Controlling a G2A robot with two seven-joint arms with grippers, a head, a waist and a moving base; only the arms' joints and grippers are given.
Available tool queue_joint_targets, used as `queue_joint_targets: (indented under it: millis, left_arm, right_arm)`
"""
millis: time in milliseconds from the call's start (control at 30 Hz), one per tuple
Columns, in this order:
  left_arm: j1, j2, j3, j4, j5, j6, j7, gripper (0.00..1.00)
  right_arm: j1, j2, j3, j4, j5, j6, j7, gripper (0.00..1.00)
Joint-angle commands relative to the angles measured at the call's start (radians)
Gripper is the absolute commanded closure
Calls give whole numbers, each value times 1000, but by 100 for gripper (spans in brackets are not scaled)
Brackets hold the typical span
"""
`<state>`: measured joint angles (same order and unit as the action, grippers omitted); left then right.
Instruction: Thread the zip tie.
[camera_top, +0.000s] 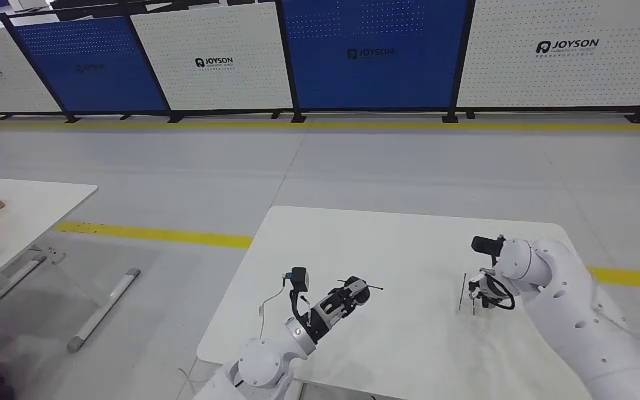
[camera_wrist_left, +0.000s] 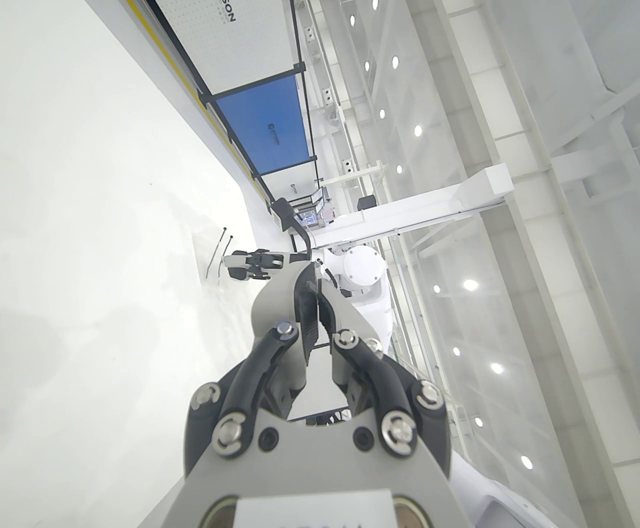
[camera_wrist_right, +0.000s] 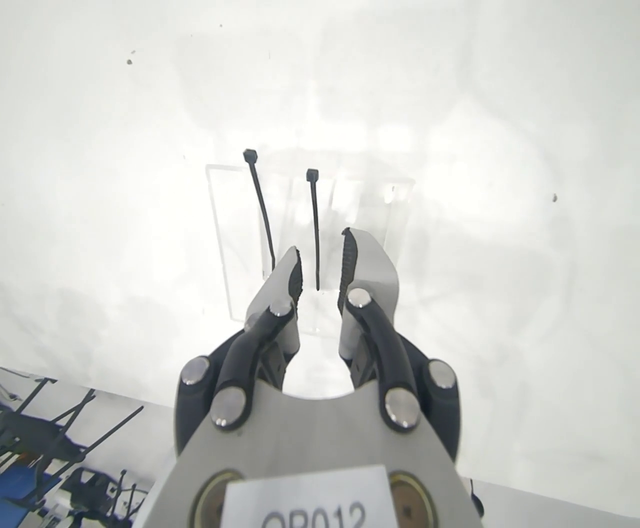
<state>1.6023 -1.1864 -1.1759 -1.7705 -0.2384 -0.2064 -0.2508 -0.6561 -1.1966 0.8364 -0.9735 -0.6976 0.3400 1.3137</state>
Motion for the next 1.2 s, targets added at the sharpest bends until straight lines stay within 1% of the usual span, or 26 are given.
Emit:
queue_joint_targets:
  millis: [0,400,533,633,700,800,867,900,933,967,1167]
  left_arm:
    - [0,0,0,0,0,0,0,100]
    - [0,0,0,0,0,0,0,100]
    - [0,0,0,0,0,0,0,100]
    - [0,0,0,0,0,0,0,100]
    - [0,0,0,0,0,0,0,100]
    - [0,0,0,0,0,0,0,100]
    - [0,0,0,0,0,0,0,100]
    - [0,0,0,0,0,0,0,100]
    - [0,0,0,0,0,0,0,100]
    - [0,0,0,0,0,0,0,100]
    - [0,0,0,0,0,0,0,100]
  right_arm:
    - [8,-6,-5,18,2,0,-6,78]
    - [47,-37,-35,99,6,-5,-27,77]
    - [59,-47,-43,129,12,-14,-31,80]
    - [68,-55,-51,150,16,-21,-30,78]
    - [74,-61,-57,163,16,-24,-31,80]
    - [84,-70,-65,185,16,-29,-31,80]
    - [89,-74,-68,197,18,-32,-32,84]
    - [92,-77,-70,202,19,-33,-32,92]
    - [95,-79,-71,209,19,-35,-33,97]
    - [97,-81,-72,214,20,-36,-33,100]
    - [103,-86,-68,232,21,-48,-33,100]
